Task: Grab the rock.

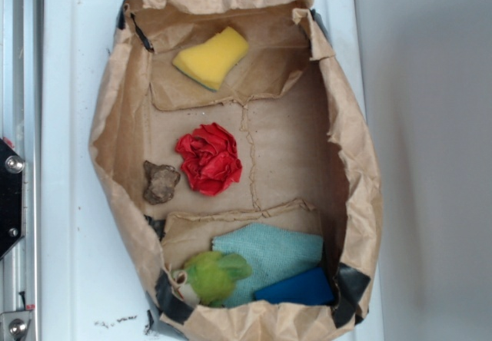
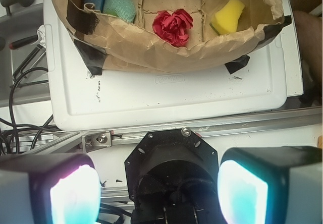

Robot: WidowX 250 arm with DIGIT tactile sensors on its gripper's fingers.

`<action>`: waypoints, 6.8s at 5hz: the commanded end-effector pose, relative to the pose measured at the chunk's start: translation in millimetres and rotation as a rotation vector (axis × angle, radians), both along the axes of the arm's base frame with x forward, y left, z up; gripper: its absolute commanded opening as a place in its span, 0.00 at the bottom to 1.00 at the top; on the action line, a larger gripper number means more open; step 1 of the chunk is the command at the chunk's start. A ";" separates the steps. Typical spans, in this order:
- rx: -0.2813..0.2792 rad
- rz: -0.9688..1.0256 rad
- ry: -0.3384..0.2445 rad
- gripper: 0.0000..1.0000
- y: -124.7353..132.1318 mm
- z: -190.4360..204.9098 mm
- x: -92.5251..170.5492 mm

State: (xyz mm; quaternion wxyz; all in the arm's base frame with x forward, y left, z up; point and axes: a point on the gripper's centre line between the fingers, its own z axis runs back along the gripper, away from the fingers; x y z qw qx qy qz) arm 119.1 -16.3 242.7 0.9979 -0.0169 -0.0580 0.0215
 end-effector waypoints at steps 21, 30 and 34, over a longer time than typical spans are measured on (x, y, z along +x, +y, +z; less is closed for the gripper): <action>0.039 0.008 0.028 1.00 49.7 -137.7 114.6; 0.060 0.024 0.047 1.00 0.9 -195.7 124.2; 0.155 0.026 0.028 1.00 0.6 -218.7 134.5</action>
